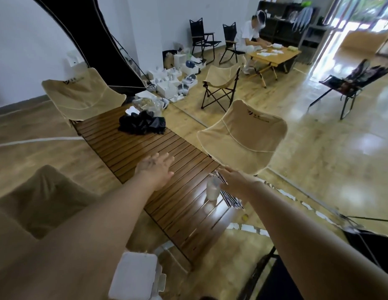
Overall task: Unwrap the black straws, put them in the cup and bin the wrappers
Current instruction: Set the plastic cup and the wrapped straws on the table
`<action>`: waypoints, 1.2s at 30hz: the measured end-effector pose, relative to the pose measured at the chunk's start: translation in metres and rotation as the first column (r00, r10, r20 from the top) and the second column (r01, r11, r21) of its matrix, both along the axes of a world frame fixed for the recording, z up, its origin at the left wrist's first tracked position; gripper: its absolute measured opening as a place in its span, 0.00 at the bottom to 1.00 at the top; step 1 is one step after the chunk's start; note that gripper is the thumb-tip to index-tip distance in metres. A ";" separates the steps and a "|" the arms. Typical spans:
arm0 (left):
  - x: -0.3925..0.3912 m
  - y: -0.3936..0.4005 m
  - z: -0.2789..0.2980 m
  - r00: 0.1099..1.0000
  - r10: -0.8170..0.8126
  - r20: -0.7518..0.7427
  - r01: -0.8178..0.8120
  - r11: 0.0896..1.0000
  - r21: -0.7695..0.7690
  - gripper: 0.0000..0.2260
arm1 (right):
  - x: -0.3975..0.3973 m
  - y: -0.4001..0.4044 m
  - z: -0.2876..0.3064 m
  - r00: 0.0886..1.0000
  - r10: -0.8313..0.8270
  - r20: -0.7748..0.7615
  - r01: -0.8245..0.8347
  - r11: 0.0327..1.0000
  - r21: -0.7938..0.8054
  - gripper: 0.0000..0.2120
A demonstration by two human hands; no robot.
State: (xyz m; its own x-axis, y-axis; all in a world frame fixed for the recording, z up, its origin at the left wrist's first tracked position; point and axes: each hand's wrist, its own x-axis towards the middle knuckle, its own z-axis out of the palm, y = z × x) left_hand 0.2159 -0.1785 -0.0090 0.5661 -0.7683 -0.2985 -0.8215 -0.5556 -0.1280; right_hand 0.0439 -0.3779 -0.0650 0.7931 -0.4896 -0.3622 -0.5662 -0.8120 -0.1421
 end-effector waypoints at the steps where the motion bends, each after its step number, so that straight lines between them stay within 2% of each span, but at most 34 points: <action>1: 0.005 -0.004 -0.003 1.000 0.000 0.001 0.000 1.000 -0.001 0.26 | 0.004 -0.003 0.004 1.000 0.008 -0.004 -0.008 1.000 -0.013 0.29; 6: 0.033 -0.019 -0.016 1.000 0.017 -0.007 -0.017 1.000 0.001 0.26 | 0.035 -0.025 0.011 0.997 0.055 -0.048 -0.058 0.996 -0.067 0.28; 11: 0.056 -0.037 -0.020 0.998 0.058 0.002 -0.057 0.995 -0.076 0.26 | 0.074 -0.055 0.013 0.988 0.123 -0.089 -0.132 0.987 -0.094 0.27; 17: 0.077 -0.095 -0.035 0.982 0.190 0.014 -0.187 0.976 -0.108 0.26 | 0.116 -0.116 0.011 0.956 0.262 -0.135 -0.274 0.958 -0.083 0.29; 20: 0.077 -0.133 -0.045 0.968 0.251 -0.015 -0.251 0.962 -0.106 0.25 | 0.122 -0.150 0.014 0.924 0.337 -0.179 -0.357 0.929 -0.097 0.27; 23: 0.072 -0.161 -0.052 0.940 0.326 -0.105 -0.338 0.931 -0.138 0.24 | 0.132 -0.185 0.010 0.892 0.395 -0.222 -0.416 0.907 -0.059 0.26; 25: 0.063 -0.169 -0.055 0.914 0.368 -0.173 -0.397 0.898 -0.188 0.23 | 0.143 -0.206 0.002 0.896 0.398 -0.198 -0.409 0.912 -0.020 0.25; 29: 0.047 -0.162 -0.074 0.892 0.399 -0.212 -0.436 0.885 -0.165 0.20 | 0.161 -0.225 -0.024 0.896 0.402 -0.189 -0.408 0.913 0.006 0.23; 34: 0.044 -0.126 -0.116 0.827 0.494 -0.268 -0.528 0.847 -0.068 0.20 | 0.181 -0.207 -0.069 0.806 0.542 -0.238 -0.543 0.837 0.067 0.25; 36: 0.044 -0.113 -0.137 0.808 0.519 -0.279 -0.555 0.830 -0.062 0.20 | 0.190 -0.197 -0.087 0.811 0.548 -0.205 -0.545 0.835 0.077 0.25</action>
State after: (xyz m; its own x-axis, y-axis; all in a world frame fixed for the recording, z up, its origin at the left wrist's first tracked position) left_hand 0.2601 -0.2917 -0.1455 0.8242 -0.4046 -0.3961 -0.3807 -0.9138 0.1414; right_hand 0.2343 -0.5749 -0.1517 0.8329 0.0080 -0.5534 -0.0469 -0.9953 -0.0850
